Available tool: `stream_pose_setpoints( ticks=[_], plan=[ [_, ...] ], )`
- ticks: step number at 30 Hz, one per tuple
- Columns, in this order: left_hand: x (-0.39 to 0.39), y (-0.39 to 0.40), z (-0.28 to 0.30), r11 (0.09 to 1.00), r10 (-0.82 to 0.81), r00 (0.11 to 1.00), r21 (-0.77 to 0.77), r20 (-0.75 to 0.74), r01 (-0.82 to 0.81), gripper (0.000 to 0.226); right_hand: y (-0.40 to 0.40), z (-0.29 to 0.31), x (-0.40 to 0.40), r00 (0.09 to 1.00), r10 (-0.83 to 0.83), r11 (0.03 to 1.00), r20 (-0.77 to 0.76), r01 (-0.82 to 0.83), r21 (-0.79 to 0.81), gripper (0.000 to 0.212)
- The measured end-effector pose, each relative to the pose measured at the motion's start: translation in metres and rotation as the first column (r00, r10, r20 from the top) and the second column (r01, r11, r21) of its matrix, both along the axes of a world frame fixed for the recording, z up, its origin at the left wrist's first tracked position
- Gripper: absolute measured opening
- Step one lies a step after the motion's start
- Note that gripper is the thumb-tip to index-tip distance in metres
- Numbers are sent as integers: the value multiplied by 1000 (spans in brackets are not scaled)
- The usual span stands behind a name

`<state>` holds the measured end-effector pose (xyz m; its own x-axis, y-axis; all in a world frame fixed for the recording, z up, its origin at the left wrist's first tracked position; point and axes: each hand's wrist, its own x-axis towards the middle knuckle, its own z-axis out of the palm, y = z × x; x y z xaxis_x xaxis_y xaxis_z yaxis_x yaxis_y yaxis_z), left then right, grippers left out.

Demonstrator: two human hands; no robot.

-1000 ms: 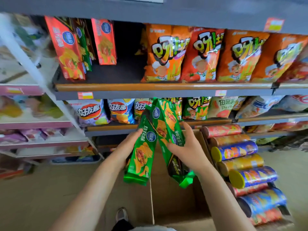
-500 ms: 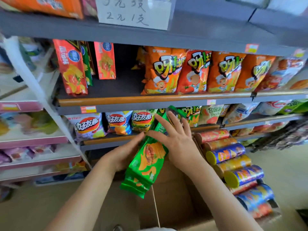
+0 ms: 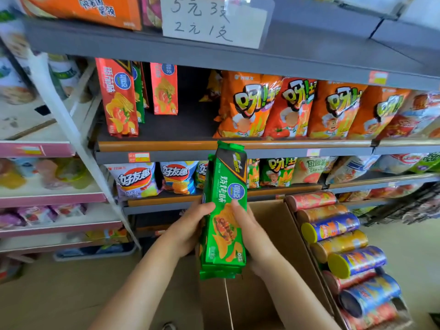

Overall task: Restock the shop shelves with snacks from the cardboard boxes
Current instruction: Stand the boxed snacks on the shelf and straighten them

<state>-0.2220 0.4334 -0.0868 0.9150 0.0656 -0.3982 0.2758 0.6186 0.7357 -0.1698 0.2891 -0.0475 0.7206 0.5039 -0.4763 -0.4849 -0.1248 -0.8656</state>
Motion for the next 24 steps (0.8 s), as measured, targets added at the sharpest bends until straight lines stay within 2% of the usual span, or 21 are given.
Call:
stream_pose_setpoints(
  ticks=[3, 6, 8, 10, 13, 15, 17, 20, 24],
  plan=[
    [2, 3, 18, 998, 8, 999, 63, 46, -11, 84, 13, 7, -5, 997, -12, 992, -80, 21, 121, 38],
    [7, 16, 46, 981, -3, 995, 196, 101, -17, 59, 29, 24, 5, 1000, -31, 975, 3, 29, 222, 37],
    [8, 25, 66, 947, -14, 988, 320, 152, -35, 42, 43, 38, 14, 996, -28, 972, 83, 8, 234, 30],
    [9, 31, 76, 922, 58, 983, 369, 172, -119, 34, 58, 50, 23, 986, -16, 973, 164, -22, 230, 28],
    [9, 39, 73, 881, 339, 926, 289, 163, -374, 31, 80, 54, 28, 972, 25, 983, 232, -66, 171, 37],
    [5, 46, 70, 857, 424, 889, 241, 174, -456, 33, 90, 46, 24, 972, 29, 988, 232, -63, 140, 45],
    [1, 55, 68, 845, 443, 877, 240, 187, -478, 33, 96, 38, 19, 979, 36, 988, 201, -65, 141, 45],
    [3, 68, 71, 844, 387, 896, 308, 218, -439, 36, 105, 36, 16, 988, 83, 981, 132, -104, 162, 29],
    [19, 90, 84, 826, 343, 908, 384, 239, -413, 41, 130, 55, 37, 980, 99, 974, 174, -131, 184, 30]
  ],
)
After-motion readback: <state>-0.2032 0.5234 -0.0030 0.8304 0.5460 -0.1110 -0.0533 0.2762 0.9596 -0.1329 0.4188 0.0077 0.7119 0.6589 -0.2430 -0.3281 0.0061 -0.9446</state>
